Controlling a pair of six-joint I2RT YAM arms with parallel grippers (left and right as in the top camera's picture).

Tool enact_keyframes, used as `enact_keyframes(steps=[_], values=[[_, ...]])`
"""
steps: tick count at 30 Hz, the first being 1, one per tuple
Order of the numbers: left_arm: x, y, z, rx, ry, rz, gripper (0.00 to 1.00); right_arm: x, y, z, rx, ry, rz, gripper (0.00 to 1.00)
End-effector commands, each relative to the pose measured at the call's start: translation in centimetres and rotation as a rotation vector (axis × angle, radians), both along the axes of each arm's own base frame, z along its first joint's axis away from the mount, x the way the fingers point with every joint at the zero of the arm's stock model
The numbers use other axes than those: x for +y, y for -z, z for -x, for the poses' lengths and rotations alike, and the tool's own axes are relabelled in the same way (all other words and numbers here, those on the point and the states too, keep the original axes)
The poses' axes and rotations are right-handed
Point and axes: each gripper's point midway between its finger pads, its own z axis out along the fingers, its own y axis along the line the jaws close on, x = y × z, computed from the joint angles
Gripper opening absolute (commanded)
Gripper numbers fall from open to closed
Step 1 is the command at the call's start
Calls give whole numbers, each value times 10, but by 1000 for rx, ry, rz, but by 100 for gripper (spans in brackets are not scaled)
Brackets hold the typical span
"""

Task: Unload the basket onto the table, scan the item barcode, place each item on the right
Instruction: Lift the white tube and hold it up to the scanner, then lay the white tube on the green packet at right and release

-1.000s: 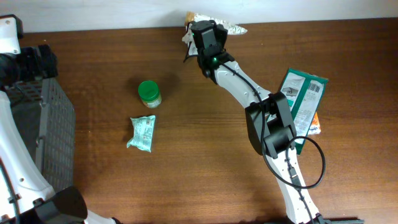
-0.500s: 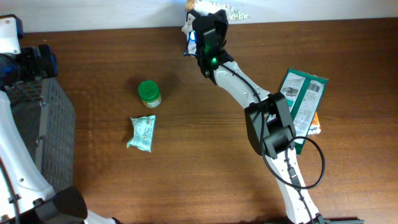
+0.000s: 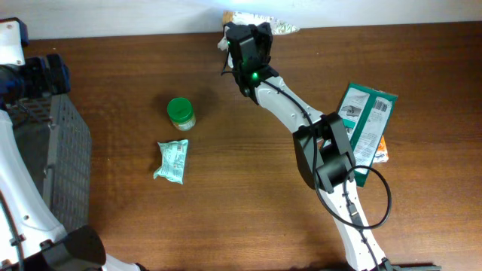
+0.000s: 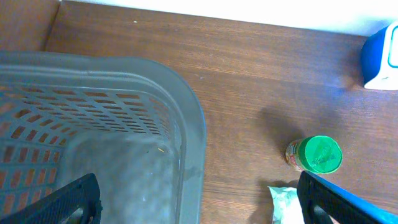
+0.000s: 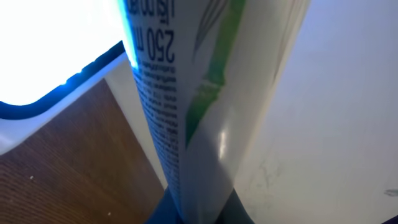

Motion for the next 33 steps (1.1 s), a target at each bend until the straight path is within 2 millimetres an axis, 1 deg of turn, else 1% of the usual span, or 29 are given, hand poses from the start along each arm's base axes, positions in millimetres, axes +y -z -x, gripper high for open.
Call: enact_keyframes(steps=[1, 4, 6, 7, 8, 11, 13, 14, 15, 16, 18, 20, 22, 23, 25, 26, 27, 28, 31, 33], values=[[0, 0, 0, -4, -5, 13, 99, -2, -41, 4, -105, 50, -158, 4], [0, 0, 0, -4, -5, 13, 99, 0, -62, 14, -94, 42, -279, 4], [0, 0, 0, -4, -5, 13, 99, 1, -90, 30, -77, 33, -438, 4], [0, 0, 0, -4, -5, 13, 99, 0, -97, 34, -70, 32, -473, 4], [0, 0, 0, -4, -5, 13, 99, -1, -112, 46, -50, 31, -557, 4], [0, 0, 0, -4, -5, 13, 99, -6, -140, 74, -6, 48, -777, 4], [0, 0, 0, -4, -5, 13, 99, -14, -156, 94, 25, 84, -932, 4], [0, 0, 0, -4, -5, 13, 99, -21, -163, 107, 47, 126, -1036, 4], [0, 0, 0, -4, -5, 13, 99, -29, -166, 124, 89, 184, -1148, 4], [0, 0, 0, -4, -5, 13, 99, -36, -166, 135, 122, 230, -1216, 4], [0, 0, 0, -4, -5, 13, 99, -52, -159, 160, 220, 344, -1347, 4], [0, 0, 0, -4, -5, 13, 99, -61, -145, 182, 343, 450, -1442, 4], [0, 0, 0, -4, -5, 13, 99, -72, -125, 203, 492, 553, -1499, 4], [0, 0, 0, -4, -5, 13, 99, -82, -111, 213, 559, 621, -1509, 4], [0, 0, 0, -4, -5, 13, 99, -96, -87, 223, 628, 721, -1511, 4], [0, 0, 0, -4, -5, 13, 99, -103, -73, 227, 657, 770, -1509, 4], [0, 0, 0, -4, -5, 13, 99, -110, -56, 231, 682, 817, -1506, 4], [0, 0, 0, -4, -5, 13, 99, -116, -33, 236, 719, 872, -1507, 4], [0, 0, 0, -4, -5, 13, 99, -127, 5, 245, 754, 951, -1493, 4], [0, 0, 0, -4, -5, 13, 99, -134, 26, 250, 763, 983, -1489, 4]])
